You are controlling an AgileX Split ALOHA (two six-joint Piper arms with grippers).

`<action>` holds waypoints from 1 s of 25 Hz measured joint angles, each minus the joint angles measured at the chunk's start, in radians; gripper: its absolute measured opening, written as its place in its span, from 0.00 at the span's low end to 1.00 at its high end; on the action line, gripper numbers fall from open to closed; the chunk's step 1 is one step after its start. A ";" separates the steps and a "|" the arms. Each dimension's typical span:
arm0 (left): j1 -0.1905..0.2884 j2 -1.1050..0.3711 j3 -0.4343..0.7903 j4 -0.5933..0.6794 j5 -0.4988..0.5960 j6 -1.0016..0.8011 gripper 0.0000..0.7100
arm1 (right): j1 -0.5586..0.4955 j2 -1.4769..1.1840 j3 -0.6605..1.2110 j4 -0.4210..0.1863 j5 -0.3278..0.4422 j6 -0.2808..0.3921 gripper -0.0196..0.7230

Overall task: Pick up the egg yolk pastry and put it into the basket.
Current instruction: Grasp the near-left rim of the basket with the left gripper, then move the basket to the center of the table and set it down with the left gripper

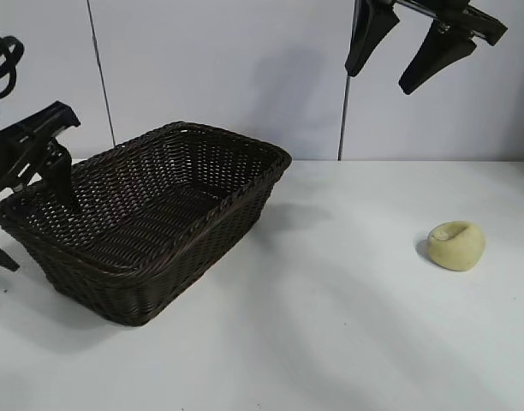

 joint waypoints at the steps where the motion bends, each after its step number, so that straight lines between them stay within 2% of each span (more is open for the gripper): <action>1: 0.000 0.011 0.000 0.000 0.000 0.000 0.71 | 0.000 0.000 0.000 -0.003 -0.001 0.000 0.69; 3: 0.000 0.018 0.000 -0.001 -0.001 0.000 0.70 | 0.000 0.000 0.000 -0.007 -0.001 0.000 0.69; 5: 0.000 0.020 0.000 -0.002 -0.001 0.000 0.63 | 0.000 0.000 0.000 -0.008 -0.001 0.000 0.69; 7: 0.000 0.020 0.000 -0.003 -0.002 0.000 0.51 | 0.000 0.000 0.000 -0.009 -0.001 0.000 0.69; 10: 0.000 0.020 0.000 -0.003 0.002 0.000 0.28 | 0.000 0.000 0.000 -0.010 -0.001 0.000 0.69; 13: 0.000 0.020 0.000 -0.013 0.007 -0.007 0.14 | 0.000 0.000 0.000 -0.010 -0.001 0.000 0.69; 22: 0.004 -0.062 -0.003 0.001 0.079 0.012 0.14 | 0.000 0.000 0.000 -0.010 -0.001 0.000 0.69; 25: 0.015 -0.091 -0.040 0.001 0.121 0.059 0.14 | 0.000 0.000 0.000 -0.010 -0.001 0.000 0.69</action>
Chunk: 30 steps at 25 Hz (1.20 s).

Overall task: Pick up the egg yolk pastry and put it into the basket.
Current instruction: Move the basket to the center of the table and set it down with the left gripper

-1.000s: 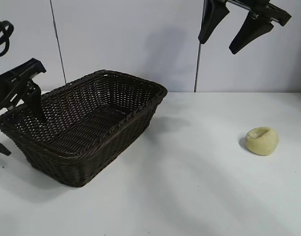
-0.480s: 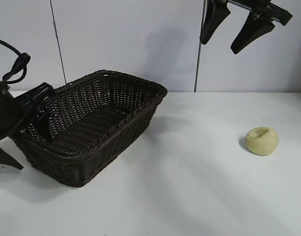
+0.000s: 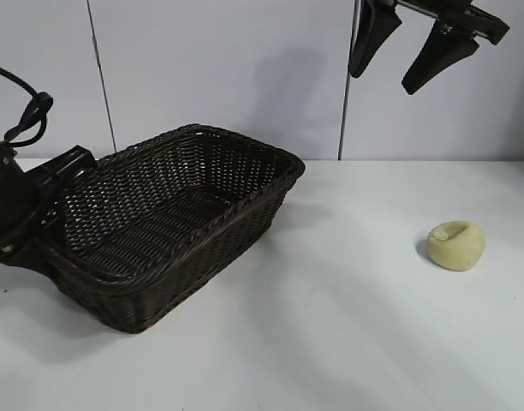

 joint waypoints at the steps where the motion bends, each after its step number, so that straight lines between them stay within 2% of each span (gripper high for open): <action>1: 0.002 -0.003 -0.016 -0.001 0.017 0.038 0.14 | 0.000 0.000 0.000 0.000 0.000 0.000 0.69; 8: 0.035 0.002 -0.155 -0.118 0.160 0.382 0.14 | 0.000 0.000 0.000 0.000 0.000 0.000 0.69; 12: 0.069 0.065 -0.258 -0.203 0.280 0.600 0.14 | 0.000 0.000 0.000 0.000 0.000 0.000 0.69; 16: 0.071 0.143 -0.357 -0.231 0.381 0.759 0.14 | 0.000 0.000 0.000 0.000 0.000 0.000 0.69; 22: 0.071 0.251 -0.485 -0.236 0.437 0.886 0.14 | 0.000 0.000 0.000 0.000 0.000 0.000 0.69; 30: 0.071 0.342 -0.541 -0.235 0.438 0.945 0.14 | 0.000 0.000 0.000 0.000 0.000 0.003 0.69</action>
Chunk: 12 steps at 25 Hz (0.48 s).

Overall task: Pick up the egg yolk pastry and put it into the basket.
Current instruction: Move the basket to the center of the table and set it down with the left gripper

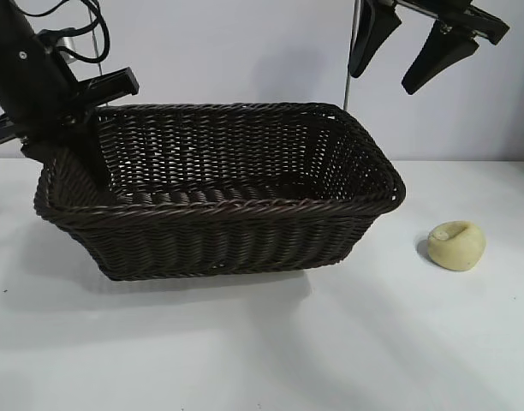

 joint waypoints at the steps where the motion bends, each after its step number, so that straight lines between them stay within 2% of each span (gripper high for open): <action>1: 0.000 0.007 -0.001 -0.002 -0.004 0.003 0.14 | 0.000 0.000 0.000 0.000 0.000 0.000 0.69; 12: 0.000 0.071 -0.001 -0.044 -0.052 0.068 0.14 | 0.000 0.000 0.000 0.000 -0.002 0.000 0.69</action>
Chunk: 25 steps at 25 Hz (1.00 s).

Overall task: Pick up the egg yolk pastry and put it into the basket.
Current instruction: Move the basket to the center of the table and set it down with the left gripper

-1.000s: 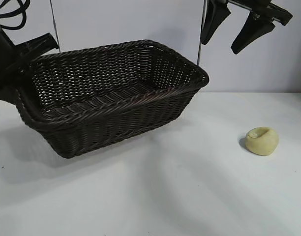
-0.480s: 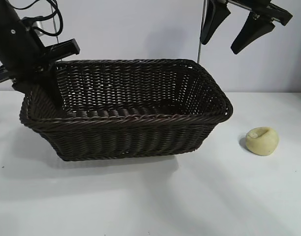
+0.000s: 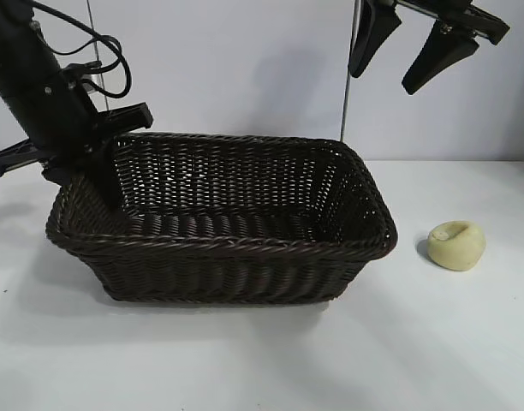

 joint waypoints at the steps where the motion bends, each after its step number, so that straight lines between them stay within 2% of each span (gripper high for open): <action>1: 0.000 0.005 0.000 -0.001 0.000 0.003 0.14 | 0.000 0.000 0.000 0.000 0.000 0.000 0.69; 6: 0.000 0.025 0.000 -0.006 -0.012 0.012 0.14 | 0.000 0.000 0.000 0.000 0.000 0.000 0.69; 8: 0.000 0.025 0.000 -0.010 -0.024 0.012 0.17 | 0.000 0.000 0.000 0.000 0.000 0.000 0.69; 10: 0.000 0.025 -0.001 -0.017 -0.037 0.012 0.27 | 0.000 0.000 0.000 0.000 0.000 0.001 0.69; 15: 0.000 0.025 -0.007 -0.019 -0.042 0.012 0.63 | 0.000 0.000 0.000 0.000 0.000 0.002 0.69; 17: 0.000 0.025 -0.007 -0.006 -0.033 0.012 0.70 | 0.000 0.000 0.000 0.000 0.000 0.002 0.69; 19: 0.000 0.024 -0.007 0.015 -0.014 0.012 0.73 | 0.000 0.000 0.000 0.000 0.000 0.002 0.69; 25: 0.000 -0.039 -0.007 0.067 0.028 0.011 0.75 | 0.000 0.000 0.000 0.000 0.000 0.002 0.69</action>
